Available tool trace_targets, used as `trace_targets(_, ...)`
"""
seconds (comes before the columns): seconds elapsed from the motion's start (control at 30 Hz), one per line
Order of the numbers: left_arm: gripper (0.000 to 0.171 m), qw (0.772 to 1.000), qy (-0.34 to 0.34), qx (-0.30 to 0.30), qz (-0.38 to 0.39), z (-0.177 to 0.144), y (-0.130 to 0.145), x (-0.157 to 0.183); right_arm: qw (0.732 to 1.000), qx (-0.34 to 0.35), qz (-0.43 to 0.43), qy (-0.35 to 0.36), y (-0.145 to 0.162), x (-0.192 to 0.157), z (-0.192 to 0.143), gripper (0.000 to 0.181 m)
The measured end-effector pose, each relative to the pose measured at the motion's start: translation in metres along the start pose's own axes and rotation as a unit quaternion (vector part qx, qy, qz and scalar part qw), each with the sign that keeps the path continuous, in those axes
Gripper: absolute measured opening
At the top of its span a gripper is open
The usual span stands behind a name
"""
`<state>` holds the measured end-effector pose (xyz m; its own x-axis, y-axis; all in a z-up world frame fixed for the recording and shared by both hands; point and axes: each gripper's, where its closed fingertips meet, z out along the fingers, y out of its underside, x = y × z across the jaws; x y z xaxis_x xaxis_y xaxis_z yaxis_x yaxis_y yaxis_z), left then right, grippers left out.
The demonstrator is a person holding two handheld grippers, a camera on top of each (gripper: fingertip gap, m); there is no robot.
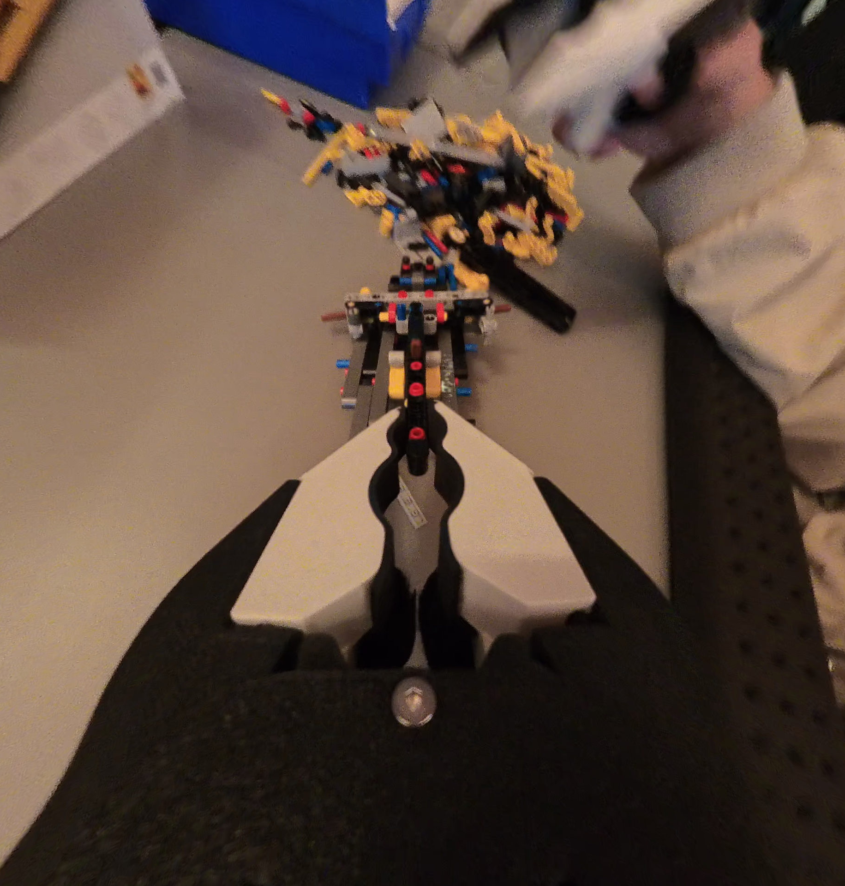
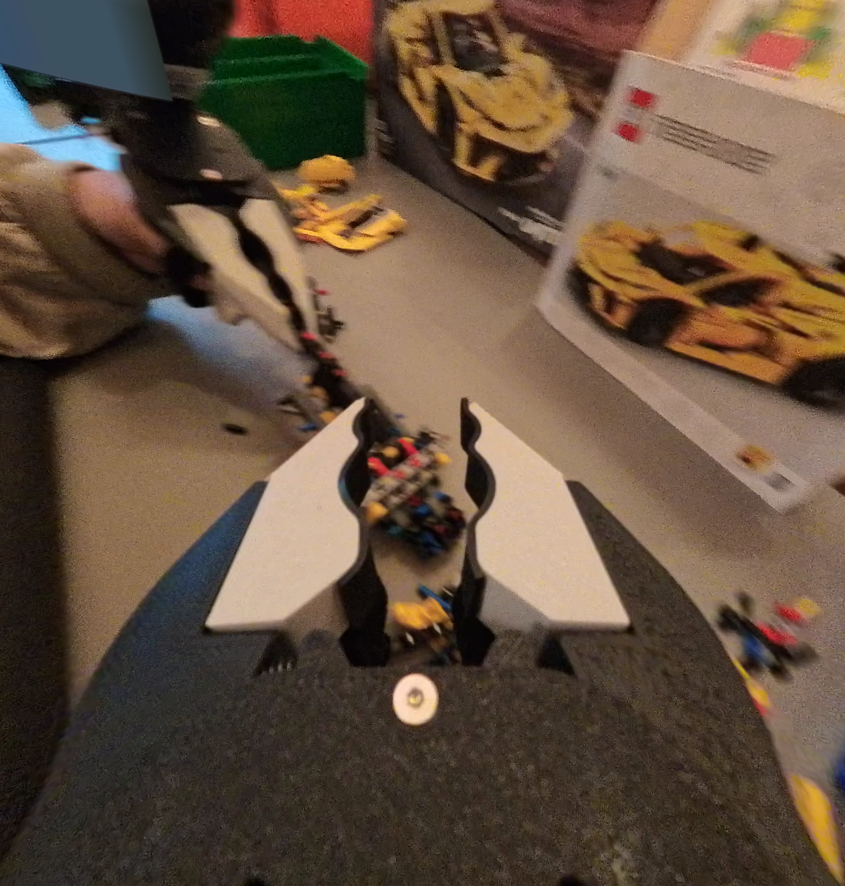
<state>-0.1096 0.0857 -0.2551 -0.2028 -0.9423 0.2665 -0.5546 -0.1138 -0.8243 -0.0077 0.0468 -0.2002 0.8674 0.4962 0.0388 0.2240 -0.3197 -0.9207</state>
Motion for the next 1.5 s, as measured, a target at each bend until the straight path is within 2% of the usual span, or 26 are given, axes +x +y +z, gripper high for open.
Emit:
trace_targets(0.03, 0.007, 1.000, -0.017, 0.011, -0.015, -0.002, -0.004, -0.008, 0.998, 0.001, -0.017, -0.062, -0.006, -0.032, 0.015, 0.035)
trace_targets(0.1, 0.007, 0.997, -0.058, 0.029, -0.038, -0.006, -0.006, -0.027, 0.986, -0.040, -0.053, -0.152, 0.002, -0.085, 0.043, 0.035)
trace_targets(0.17, 0.007, 0.995, -0.076, 0.041, -0.053, -0.008, -0.005, -0.039, 0.977, -0.081, -0.081, -0.181, 0.019, -0.115, 0.072, 0.036)
trace_targets(0.3, 0.007, 0.993, -0.068, 0.060, -0.079, -0.008, -0.007, -0.046, 0.978, -0.135, -0.085, -0.131, 0.046, -0.110, 0.119, 0.045)
trace_targets(0.43, 0.007, 0.993, -0.097, 0.051, -0.044, -0.005, -0.005, -0.049, 0.967, -0.204, -0.058, -0.144, 0.076, -0.103, 0.126, 0.049)
trace_targets(0.5, 0.007, 0.993, -0.108, 0.045, -0.024, -0.004, -0.004, -0.048, 0.967, -0.200, -0.069, -0.144, 0.079, -0.105, 0.132, 0.047)
trace_targets(0.67, 0.007, 0.992, -0.115, 0.045, -0.021, -0.004, -0.002, -0.049, 0.970, -0.192, -0.084, -0.124, 0.078, -0.096, 0.136, 0.020)
trace_targets(0.7, 0.007, 0.992, -0.118, 0.039, -0.016, -0.004, 0.000, -0.049, 0.968, -0.199, -0.098, -0.120, 0.079, -0.096, 0.134, 0.008)
trace_targets(0.83, 0.008, 0.989, -0.141, 0.004, 0.038, -0.001, 0.012, -0.051, 0.959, -0.223, -0.140, -0.102, 0.081, -0.091, 0.121, 0.007)
trace_targets(0.9, 0.008, 0.986, -0.151, -0.014, 0.071, 0.001, 0.015, -0.048, 0.966, -0.211, -0.109, -0.104, 0.073, -0.082, 0.102, 0.007)
trace_targets(0.97, 0.008, 0.983, -0.156, -0.032, 0.087, 0.006, 0.019, -0.044, 0.967, -0.233, -0.092, -0.051, 0.071, -0.049, 0.070, 0.006)
trace_targets(1.07, 0.009, 0.982, -0.153, -0.049, 0.096, 0.011, 0.024, -0.038, 0.960, -0.237, -0.068, 0.131, 0.076, 0.040, 0.001, 0.007)
trace_targets(1.13, 0.009, 0.981, -0.157, -0.064, 0.093, 0.013, 0.028, -0.039, 0.948, -0.269, 0.002, 0.167, 0.101, 0.069, -0.041, 0.007)
trace_targets(1.2, 0.009, 0.981, -0.157, -0.066, 0.093, 0.013, 0.030, -0.040, 0.948, -0.266, 0.067, 0.159, 0.120, 0.075, -0.061, 0.006)
trace_targets(1.3, 0.009, 0.983, -0.148, -0.064, 0.084, 0.013, 0.031, -0.039, 0.947, -0.253, 0.086, 0.179, 0.131, 0.087, -0.075, 0.008)
trace_targets(1.4, 0.009, 0.988, -0.135, -0.053, 0.060, 0.012, 0.028, -0.038, 0.953, -0.230, 0.097, 0.173, 0.132, 0.088, -0.071, 0.014)
trace_targets(1.5, 0.016, 0.993, -0.111, -0.007, 0.025, 0.006, 0.012, -0.031, 0.963, -0.178, 0.093, 0.182, 0.105, 0.088, -0.065, 0.025)
